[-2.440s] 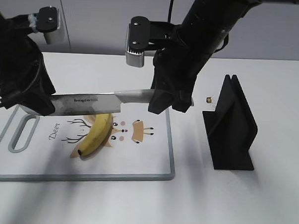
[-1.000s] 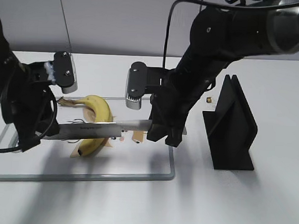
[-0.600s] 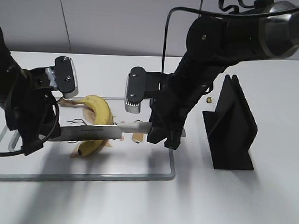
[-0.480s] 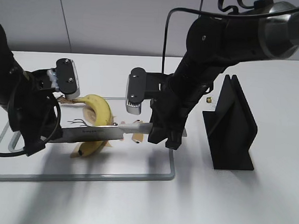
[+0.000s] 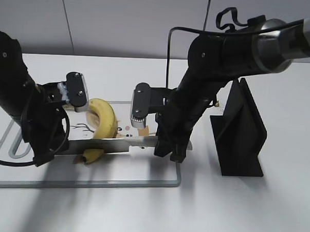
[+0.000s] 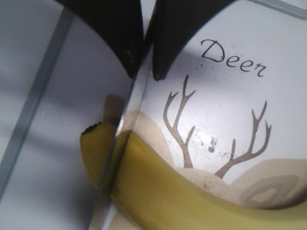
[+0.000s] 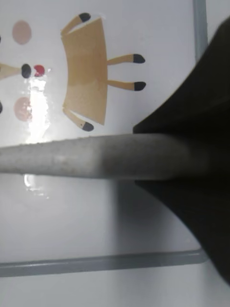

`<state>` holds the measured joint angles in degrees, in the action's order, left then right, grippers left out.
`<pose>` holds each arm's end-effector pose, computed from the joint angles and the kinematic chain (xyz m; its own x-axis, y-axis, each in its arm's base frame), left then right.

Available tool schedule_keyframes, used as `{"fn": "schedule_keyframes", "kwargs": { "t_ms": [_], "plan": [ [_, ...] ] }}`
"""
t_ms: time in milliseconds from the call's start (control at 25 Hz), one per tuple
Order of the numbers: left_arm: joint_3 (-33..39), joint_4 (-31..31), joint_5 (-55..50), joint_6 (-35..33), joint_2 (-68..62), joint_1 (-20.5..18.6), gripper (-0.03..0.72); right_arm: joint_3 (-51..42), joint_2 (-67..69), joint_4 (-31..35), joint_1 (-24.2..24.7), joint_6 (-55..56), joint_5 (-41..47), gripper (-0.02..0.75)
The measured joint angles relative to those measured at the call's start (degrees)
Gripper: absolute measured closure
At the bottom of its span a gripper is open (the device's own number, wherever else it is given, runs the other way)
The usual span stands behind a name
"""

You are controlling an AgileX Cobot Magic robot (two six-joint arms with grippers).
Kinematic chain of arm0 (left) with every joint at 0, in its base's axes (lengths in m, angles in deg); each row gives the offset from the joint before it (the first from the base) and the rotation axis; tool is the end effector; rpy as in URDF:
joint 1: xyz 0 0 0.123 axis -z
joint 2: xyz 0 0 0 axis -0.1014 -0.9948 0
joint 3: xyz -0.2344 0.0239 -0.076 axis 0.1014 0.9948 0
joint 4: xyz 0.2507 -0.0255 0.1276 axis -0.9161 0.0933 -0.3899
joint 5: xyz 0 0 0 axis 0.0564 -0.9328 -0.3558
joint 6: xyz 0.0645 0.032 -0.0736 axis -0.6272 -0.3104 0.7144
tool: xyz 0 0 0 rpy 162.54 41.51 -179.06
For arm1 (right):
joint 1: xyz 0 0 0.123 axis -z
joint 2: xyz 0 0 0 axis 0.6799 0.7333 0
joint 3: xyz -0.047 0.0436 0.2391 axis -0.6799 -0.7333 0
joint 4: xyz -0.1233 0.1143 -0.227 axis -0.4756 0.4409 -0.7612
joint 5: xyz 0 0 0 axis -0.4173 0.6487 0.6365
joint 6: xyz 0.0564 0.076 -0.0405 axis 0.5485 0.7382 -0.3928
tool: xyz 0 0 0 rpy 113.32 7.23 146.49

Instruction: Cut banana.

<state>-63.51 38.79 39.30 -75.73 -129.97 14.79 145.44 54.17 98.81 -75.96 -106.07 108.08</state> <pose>0.3053 -0.1323 0.0730 -0.2862 0.9233 -0.2561 0.9477 0.3122 0.0666 0.3310 0.2425 0.0540 -0.0471 -0.9510 -0.3056 -0.9966 0.0656 -0.0506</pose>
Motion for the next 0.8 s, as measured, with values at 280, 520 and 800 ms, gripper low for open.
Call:
{"fn": "schedule_keyframes", "kwargs": {
  "t_ms": [280,520,800],
  "plan": [
    [-0.2,0.0,0.0,-0.1,-0.5,0.0,0.664,0.1,1.0,0.0,0.0,0.0,-0.1,0.573],
    [0.1,-0.2,-0.1,-0.1,1.0,0.0,0.664,0.5,0.9,0.1,0.1,0.0,0.7,0.573],
    [0.6,-2.2,-2.9,0.4,8.9,0.0,0.667,0.5,-4.2,1.0,-0.1,-0.1,1.7,0.573]
  ]
}}
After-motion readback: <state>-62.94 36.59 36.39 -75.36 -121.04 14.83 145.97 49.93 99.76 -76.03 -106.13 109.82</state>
